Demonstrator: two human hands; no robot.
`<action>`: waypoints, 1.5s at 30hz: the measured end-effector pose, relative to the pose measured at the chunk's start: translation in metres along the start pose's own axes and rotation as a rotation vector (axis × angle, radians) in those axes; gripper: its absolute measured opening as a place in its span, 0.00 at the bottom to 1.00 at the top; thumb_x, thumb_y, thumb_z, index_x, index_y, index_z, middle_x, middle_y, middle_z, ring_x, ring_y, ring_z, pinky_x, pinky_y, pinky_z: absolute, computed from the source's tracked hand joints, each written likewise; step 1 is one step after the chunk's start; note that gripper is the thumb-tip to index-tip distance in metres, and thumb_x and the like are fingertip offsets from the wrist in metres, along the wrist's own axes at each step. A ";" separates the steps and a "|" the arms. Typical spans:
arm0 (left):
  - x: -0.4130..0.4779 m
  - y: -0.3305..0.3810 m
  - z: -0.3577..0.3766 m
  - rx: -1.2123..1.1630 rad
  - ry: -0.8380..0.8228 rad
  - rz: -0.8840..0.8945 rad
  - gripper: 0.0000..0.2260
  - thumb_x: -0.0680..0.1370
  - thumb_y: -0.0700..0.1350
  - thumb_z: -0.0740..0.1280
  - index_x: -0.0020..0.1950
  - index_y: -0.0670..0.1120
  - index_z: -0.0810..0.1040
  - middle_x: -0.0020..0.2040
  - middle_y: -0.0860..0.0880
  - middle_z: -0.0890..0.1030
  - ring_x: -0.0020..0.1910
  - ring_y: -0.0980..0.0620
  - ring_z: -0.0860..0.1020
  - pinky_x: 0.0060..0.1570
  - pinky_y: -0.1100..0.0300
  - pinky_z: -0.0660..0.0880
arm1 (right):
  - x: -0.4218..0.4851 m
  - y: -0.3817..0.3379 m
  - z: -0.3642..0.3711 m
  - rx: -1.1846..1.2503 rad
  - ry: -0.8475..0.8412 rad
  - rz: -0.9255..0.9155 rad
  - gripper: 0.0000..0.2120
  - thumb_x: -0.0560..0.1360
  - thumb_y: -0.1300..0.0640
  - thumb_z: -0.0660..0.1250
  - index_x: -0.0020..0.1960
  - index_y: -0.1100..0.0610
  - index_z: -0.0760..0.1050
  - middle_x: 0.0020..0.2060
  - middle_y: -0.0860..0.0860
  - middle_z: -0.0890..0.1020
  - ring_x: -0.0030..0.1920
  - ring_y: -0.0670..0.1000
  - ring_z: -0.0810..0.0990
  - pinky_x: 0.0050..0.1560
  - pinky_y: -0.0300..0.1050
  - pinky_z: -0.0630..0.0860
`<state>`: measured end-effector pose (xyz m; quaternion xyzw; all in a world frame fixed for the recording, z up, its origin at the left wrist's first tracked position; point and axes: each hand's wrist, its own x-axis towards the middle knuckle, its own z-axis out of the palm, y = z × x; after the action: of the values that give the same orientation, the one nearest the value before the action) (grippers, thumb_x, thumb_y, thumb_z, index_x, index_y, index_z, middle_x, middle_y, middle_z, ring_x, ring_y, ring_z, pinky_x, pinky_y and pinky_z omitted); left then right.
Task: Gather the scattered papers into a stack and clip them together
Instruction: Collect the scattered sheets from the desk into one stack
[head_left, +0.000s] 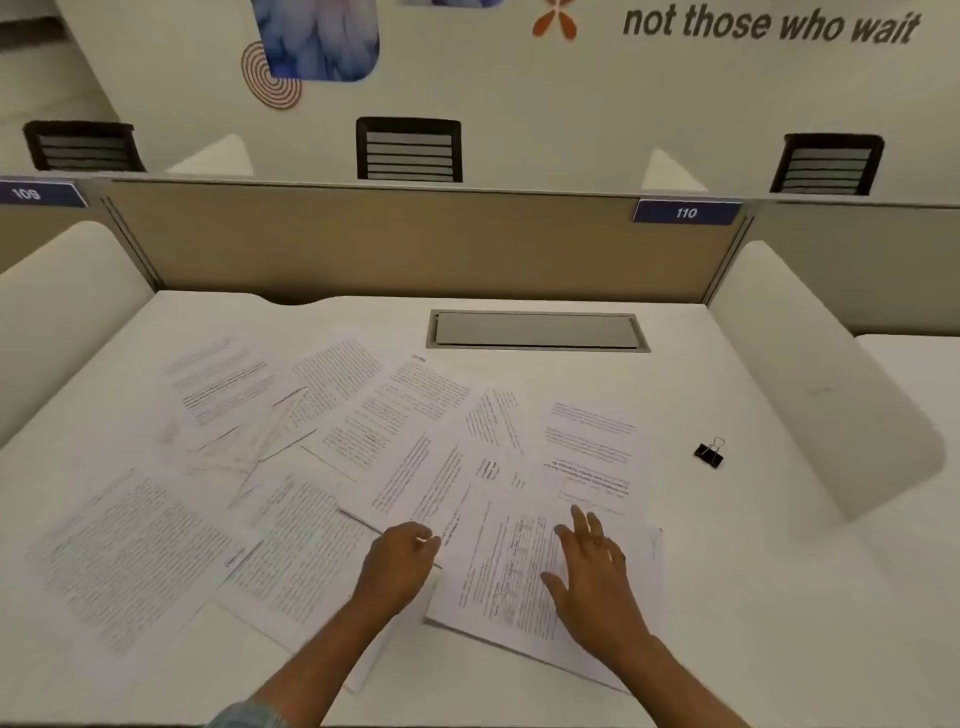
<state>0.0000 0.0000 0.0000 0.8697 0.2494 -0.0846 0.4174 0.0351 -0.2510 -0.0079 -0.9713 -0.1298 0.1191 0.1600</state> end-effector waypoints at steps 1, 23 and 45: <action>0.004 -0.001 0.005 -0.008 -0.001 -0.021 0.15 0.81 0.50 0.67 0.63 0.44 0.81 0.61 0.46 0.84 0.58 0.49 0.81 0.60 0.57 0.76 | 0.001 0.004 0.005 -0.018 -0.047 -0.008 0.30 0.83 0.44 0.57 0.81 0.51 0.53 0.82 0.51 0.43 0.82 0.54 0.40 0.79 0.53 0.40; 0.012 -0.004 0.037 -0.073 -0.203 -0.020 0.11 0.80 0.44 0.69 0.61 0.45 0.80 0.59 0.50 0.83 0.55 0.50 0.82 0.50 0.64 0.79 | 0.007 0.006 0.021 0.046 -0.150 0.055 0.31 0.82 0.44 0.59 0.81 0.51 0.54 0.83 0.50 0.47 0.82 0.53 0.43 0.81 0.52 0.43; 0.046 -0.018 -0.086 -0.977 -0.150 -0.217 0.15 0.77 0.43 0.72 0.65 0.46 0.80 0.59 0.43 0.87 0.59 0.40 0.85 0.61 0.44 0.80 | 0.120 -0.060 -0.060 0.612 -0.072 -0.022 0.06 0.80 0.54 0.66 0.50 0.54 0.82 0.41 0.47 0.84 0.39 0.45 0.83 0.37 0.37 0.77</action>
<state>0.0253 0.0919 0.0260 0.5337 0.3181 -0.0629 0.7810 0.1513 -0.1783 0.0451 -0.8718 -0.1038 0.1853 0.4414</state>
